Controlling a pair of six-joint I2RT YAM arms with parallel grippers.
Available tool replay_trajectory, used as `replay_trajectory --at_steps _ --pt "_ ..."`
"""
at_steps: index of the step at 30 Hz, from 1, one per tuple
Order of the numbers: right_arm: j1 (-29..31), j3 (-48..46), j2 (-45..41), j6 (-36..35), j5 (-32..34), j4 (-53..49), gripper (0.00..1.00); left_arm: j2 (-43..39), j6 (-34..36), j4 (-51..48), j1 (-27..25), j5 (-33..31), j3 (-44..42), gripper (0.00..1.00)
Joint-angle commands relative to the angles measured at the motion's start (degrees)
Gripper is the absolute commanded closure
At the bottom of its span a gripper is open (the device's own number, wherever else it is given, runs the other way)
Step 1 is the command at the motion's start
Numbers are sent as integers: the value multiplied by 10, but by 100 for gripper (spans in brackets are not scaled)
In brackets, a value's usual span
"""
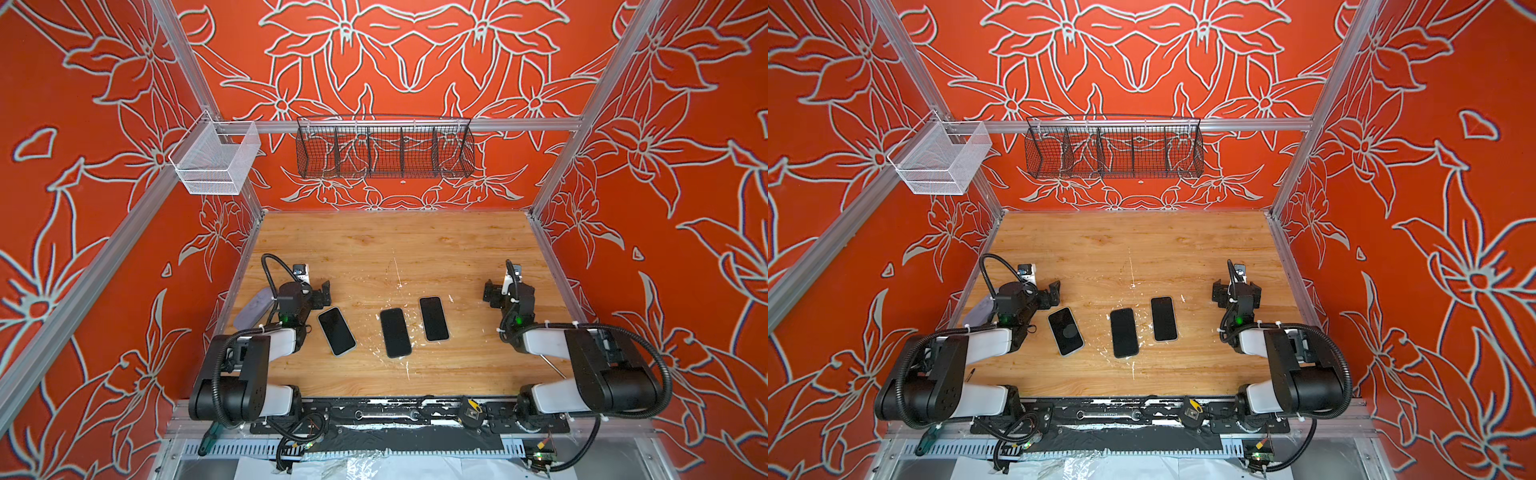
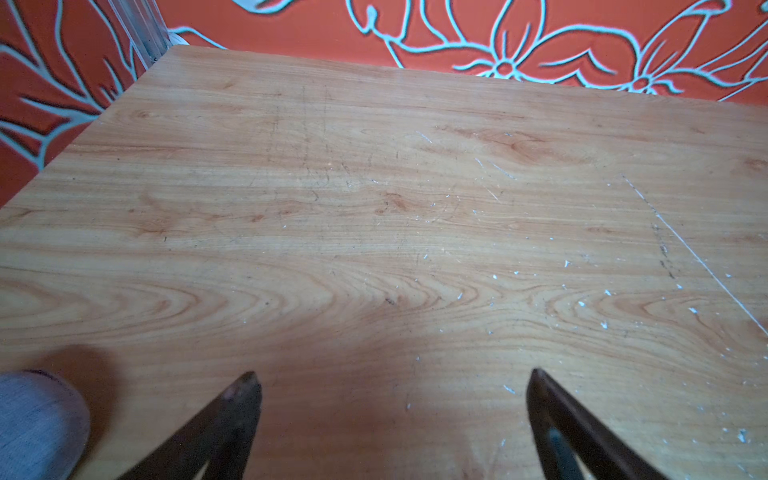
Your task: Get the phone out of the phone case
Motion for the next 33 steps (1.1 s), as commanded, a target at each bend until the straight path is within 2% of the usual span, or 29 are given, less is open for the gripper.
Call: replay_trajectory --at_steps 1,16,19,20,22,23,24,25,26,27,28,33 --pt "-1 8 -2 0 16 9 2 6 10 14 2 3 1 3" --pt "-1 6 -3 0 15 10 2 5 7 15 8 12 0 3" --pt "-1 4 -4 -1 16 12 3 0 1 3 8 -2 7 3" --pt "-1 2 -6 0 16 17 3 -13 -6 -29 7 -19 21 3" --pt "-1 -2 -25 1 19 10 2 -57 -22 -164 4 -47 73 3" --pt "0 -3 -43 3 16 -10 3 -78 -47 -244 4 -70 112 3" --pt "0 -11 -51 -5 17 13 2 -94 -101 -304 4 -106 142 3" --pt "3 -7 -72 -3 34 -12 3 -106 -163 -359 4 -139 168 3" --pt "3 22 -108 26 51 -112 2 -115 -209 -416 4 -150 201 3" --pt "-1 63 -141 49 56 -234 2 -126 -225 -455 4 -130 231 3" --pt "-1 97 -160 51 46 -304 3 -135 -244 -474 4 -113 247 3" --pt "0 190 -260 61 -31 -485 3 -186 -333 -539 -3 -56 315 3"
